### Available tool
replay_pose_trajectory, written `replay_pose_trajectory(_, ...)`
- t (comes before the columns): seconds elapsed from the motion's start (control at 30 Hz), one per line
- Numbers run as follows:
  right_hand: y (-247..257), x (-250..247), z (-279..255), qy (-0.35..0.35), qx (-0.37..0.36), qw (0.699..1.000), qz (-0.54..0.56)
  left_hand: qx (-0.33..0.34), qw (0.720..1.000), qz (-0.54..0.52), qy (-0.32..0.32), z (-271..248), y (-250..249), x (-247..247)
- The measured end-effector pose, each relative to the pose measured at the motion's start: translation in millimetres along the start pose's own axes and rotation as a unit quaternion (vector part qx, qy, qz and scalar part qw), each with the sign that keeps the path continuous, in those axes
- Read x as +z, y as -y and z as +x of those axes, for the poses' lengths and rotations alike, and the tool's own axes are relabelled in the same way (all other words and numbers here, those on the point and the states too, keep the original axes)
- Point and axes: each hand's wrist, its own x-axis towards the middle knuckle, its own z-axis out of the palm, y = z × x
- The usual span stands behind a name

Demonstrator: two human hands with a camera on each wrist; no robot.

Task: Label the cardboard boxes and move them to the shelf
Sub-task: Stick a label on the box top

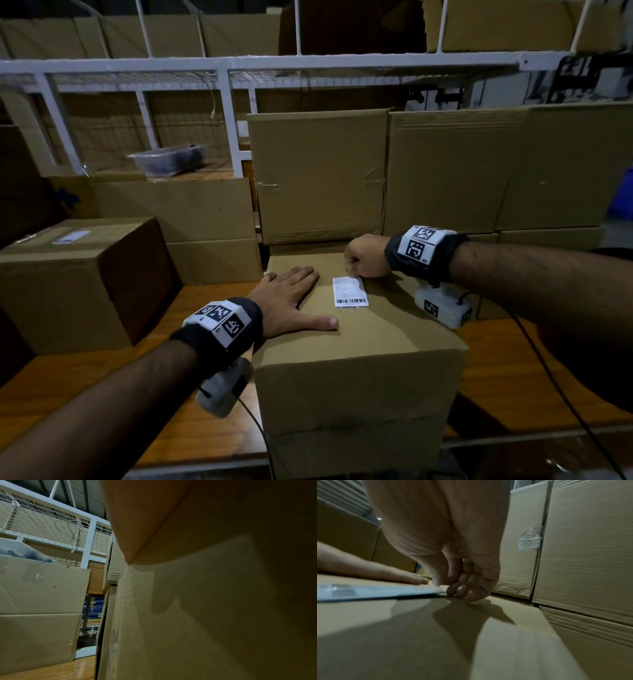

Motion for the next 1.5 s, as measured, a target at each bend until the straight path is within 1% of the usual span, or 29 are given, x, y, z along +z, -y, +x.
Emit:
replay_pose_trajectory(0.13, -10, -5, -2, -0.042, 0.001, 0.997, 0.070, -0.004, 1.000, 0.004, 0.005, 0, -1, -1)
replay_pose_trajectory(0.27, -15, -7, -2, -0.031, -0.002, 0.992, 0.124, -0.006, 1.000, 0.007, 0.004, 0, -1, -1)
replay_pose_trajectory(0.4, -18, -8, -2, -0.028, -0.009, 0.989, 0.145, -0.005, 1.000, 0.006, 0.004, 0, -2, -1)
replay_pose_trajectory(0.57, -14, -7, -2, -0.033, -0.017, 0.991, 0.129, -0.008, 1.000, 0.006, 0.007, 0, -1, -1)
replay_pose_trajectory(0.67, -11, -7, -1, -0.022, -0.016, 0.994, 0.110, -0.010, 1.000, 0.004, 0.012, 1, 0, -1)
replay_pose_trajectory(0.8, -12, -5, 1, -0.014, -0.008, 0.992, 0.124, -0.008, 1.000, 0.005, 0.010, 2, 1, -1)
replay_pose_trajectory(0.93, -13, -5, 2, 0.026, 0.015, 0.984, 0.177, -0.010, 1.000, 0.002, 0.009, 1, 0, -2)
replay_pose_trajectory(1.0, -14, -6, 1, 0.045, 0.013, 0.980, 0.194, -0.011, 1.000, 0.002, 0.009, 1, -1, -2)
replay_pose_trajectory(1.13, -17, -9, -2, 0.058, 0.009, 0.969, 0.241, -0.013, 1.000, -0.001, 0.010, 1, 0, -2)
replay_pose_trajectory(1.2, -19, -9, -3, 0.048, 0.002, 0.966, 0.254, -0.012, 1.000, -0.002, 0.010, 1, 0, -2)
replay_pose_trajectory(1.33, -17, -9, -9, 0.011, -0.002, 0.971, 0.237, -0.012, 1.000, 0.007, 0.008, 1, 0, 0)
replay_pose_trajectory(1.5, -17, -13, -19, 0.012, 0.008, 0.961, 0.278, -0.025, 1.000, -0.005, 0.010, 0, -2, -4)
